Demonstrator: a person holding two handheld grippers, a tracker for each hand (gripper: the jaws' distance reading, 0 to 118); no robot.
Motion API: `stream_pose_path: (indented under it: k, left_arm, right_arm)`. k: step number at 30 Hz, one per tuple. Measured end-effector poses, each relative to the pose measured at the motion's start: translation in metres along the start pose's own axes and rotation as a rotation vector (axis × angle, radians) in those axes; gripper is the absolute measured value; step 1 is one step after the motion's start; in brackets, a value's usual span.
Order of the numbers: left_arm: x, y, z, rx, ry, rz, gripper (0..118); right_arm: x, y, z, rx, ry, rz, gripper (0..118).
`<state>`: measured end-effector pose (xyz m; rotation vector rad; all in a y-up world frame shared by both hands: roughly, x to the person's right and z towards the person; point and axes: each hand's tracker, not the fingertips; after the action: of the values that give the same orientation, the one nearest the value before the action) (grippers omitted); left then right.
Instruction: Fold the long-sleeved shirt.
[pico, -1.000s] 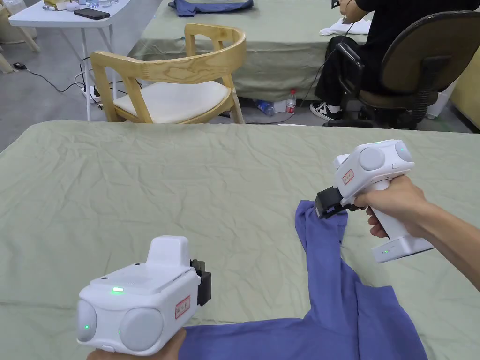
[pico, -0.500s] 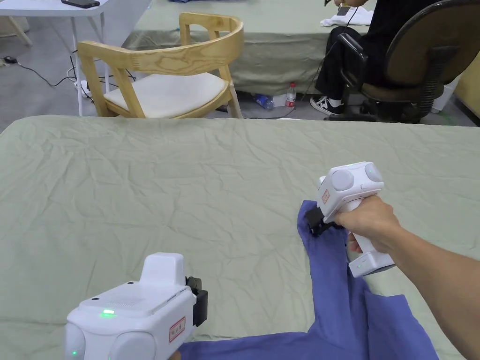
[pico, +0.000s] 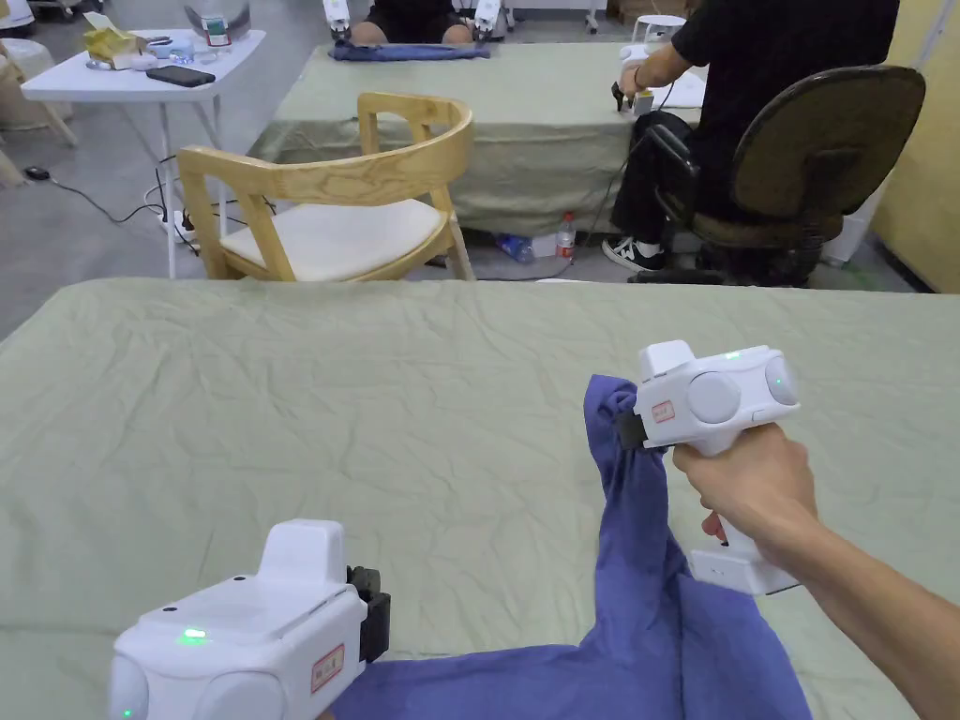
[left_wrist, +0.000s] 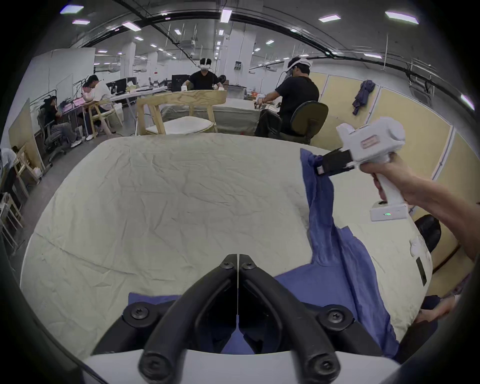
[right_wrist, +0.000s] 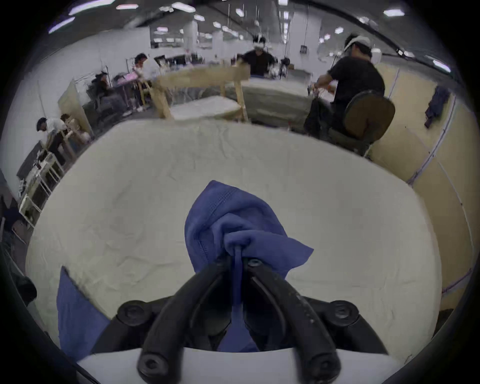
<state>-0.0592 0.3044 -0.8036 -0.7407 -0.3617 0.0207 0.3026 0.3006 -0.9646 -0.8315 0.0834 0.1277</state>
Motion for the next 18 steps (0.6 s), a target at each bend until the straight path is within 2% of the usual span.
stream_pose_path:
  k: [1,4,10,12,17,18]
  left_arm:
    - [0.002,-0.003,0.009,0.003,0.001,0.001,0]
    - [0.009,-0.013,0.037,0.018,0.003,-0.001,0]
    - [0.018,-0.042,0.076,0.027,-0.013,0.04,0]
    - [0.021,-0.052,0.084,0.026,-0.019,0.047,0]
    - [0.025,-0.078,0.097,0.01,-0.032,0.069,0]
    - [0.027,-0.082,0.098,0.004,-0.031,0.074,0]
  right_arm:
    - [-0.004,-0.01,0.021,0.02,-0.004,0.025,9]
    - [-0.018,-0.047,0.074,0.083,-0.001,0.032,9]
    - [-0.05,-0.15,0.155,0.144,-0.026,-0.012,9]
    - [-0.06,-0.185,0.166,0.111,-0.013,-0.039,9]
    - [-0.086,-0.274,0.171,0.007,0.011,-0.189,9]
    - [-0.089,-0.286,0.166,-0.027,0.01,-0.193,9]
